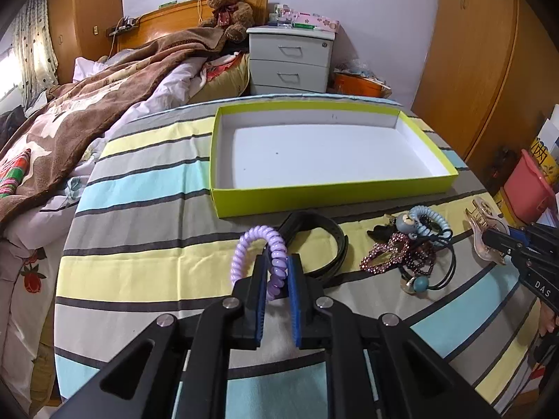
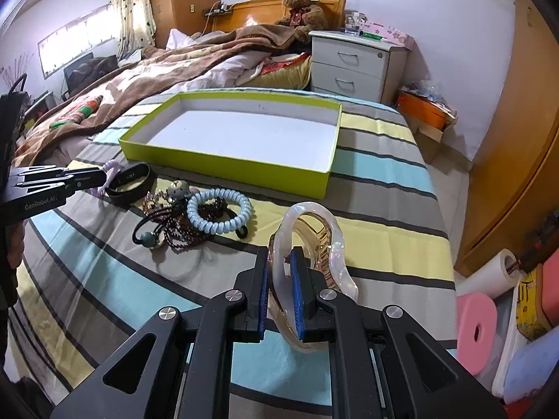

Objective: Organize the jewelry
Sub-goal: 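Grasp the purple spiral hair tie with the left gripper while the right holds the clip, then carry the purple hair tie into the green tray while the right carries the claw clip there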

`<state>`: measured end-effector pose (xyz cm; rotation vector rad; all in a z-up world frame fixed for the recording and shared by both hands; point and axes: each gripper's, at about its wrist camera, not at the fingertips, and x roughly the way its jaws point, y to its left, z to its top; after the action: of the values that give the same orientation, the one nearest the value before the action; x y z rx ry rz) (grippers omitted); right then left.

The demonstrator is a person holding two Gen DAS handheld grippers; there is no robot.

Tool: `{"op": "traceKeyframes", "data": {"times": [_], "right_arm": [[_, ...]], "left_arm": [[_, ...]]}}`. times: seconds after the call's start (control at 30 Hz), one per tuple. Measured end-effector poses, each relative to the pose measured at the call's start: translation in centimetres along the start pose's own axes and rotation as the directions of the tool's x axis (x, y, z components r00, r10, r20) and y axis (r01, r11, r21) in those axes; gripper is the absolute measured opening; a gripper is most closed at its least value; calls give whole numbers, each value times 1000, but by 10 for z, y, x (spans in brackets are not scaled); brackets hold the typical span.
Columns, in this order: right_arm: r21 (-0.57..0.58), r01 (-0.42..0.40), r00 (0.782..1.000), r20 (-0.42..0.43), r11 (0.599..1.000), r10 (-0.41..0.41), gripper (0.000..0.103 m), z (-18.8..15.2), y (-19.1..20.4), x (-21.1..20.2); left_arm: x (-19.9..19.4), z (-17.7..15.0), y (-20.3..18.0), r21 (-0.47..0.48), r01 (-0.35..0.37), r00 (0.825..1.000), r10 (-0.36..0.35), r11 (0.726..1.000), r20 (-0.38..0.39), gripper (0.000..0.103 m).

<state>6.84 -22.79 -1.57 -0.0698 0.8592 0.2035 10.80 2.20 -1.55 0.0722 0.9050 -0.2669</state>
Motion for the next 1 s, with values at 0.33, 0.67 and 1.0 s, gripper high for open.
{"op": "traceKeyframes", "data": {"times": [0.33, 0.67, 1.0], "right_arm": [[12, -4, 999, 39, 1000, 4, 12, 7, 2, -12], [-6, 6, 996, 86, 1000, -6, 12, 32, 4, -26], [-6, 25, 995, 98, 1000, -24, 12, 70, 0, -17]], "left_arm": [[-11, 3, -1, -13, -5, 1000, 5, 1000, 21, 10], [-26, 20, 2, -25, 4, 998, -3, 1000, 57, 10], [-25, 54, 2, -12, 20, 996, -19, 1000, 84, 10]]}}
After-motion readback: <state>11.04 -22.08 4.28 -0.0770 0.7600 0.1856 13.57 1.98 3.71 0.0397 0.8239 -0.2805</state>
